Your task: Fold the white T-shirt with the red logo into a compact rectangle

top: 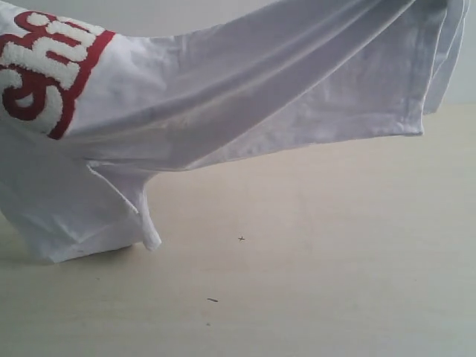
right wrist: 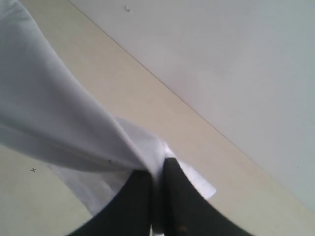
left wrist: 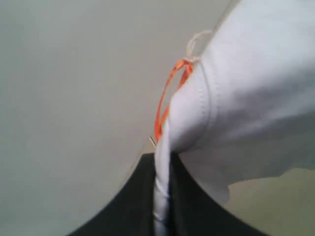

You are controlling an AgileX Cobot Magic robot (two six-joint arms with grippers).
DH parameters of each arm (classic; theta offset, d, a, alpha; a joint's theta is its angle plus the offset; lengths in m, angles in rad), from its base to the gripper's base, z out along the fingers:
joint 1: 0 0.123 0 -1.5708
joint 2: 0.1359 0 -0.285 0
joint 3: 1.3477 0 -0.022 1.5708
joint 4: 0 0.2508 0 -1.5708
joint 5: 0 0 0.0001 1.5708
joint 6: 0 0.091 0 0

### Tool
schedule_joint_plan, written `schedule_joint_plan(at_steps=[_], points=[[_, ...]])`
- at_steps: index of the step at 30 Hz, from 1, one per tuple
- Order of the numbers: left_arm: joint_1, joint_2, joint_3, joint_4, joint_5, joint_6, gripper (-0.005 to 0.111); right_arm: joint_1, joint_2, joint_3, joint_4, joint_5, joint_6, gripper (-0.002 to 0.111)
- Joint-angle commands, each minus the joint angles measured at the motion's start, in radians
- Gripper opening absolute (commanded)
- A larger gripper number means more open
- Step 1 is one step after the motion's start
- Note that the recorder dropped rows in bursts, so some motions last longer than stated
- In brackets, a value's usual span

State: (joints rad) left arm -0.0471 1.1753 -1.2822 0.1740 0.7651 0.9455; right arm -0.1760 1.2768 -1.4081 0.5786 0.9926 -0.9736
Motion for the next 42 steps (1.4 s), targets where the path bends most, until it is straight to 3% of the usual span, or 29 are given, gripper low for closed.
schedule_joint_plan(at_steps=[1,8,13,22,25,29,34,42], points=[[-0.016,-0.028,0.0,-0.011,0.073,0.015,0.0,0.002,-0.043,-0.006,0.016,0.031,0.009,0.0],[-0.1,-0.154,0.0,-0.022,0.092,0.02,0.0,0.125,-0.169,-0.006,-0.11,0.049,0.063,0.0],[-0.113,-0.185,0.003,-0.035,0.173,0.022,0.0,0.159,-0.179,-0.004,-0.2,0.086,0.185,0.0],[-0.089,0.029,0.028,-0.103,0.217,0.034,0.0,0.14,-0.001,-0.004,-0.262,0.067,0.262,0.0],[-0.053,0.127,0.028,-0.103,0.141,0.034,0.0,0.139,0.088,-0.004,-0.348,-0.029,0.276,0.0],[-0.009,0.251,0.026,-0.103,-0.085,0.034,0.0,0.139,0.211,-0.004,-0.414,-0.229,0.304,0.0],[0.006,0.423,0.026,-0.096,-0.354,0.046,0.0,0.139,0.393,-0.004,-0.418,-0.433,0.291,0.0],[0.006,0.695,0.026,-0.053,-0.685,0.054,0.0,0.139,0.625,-0.004,-0.579,-0.588,0.269,0.0]])
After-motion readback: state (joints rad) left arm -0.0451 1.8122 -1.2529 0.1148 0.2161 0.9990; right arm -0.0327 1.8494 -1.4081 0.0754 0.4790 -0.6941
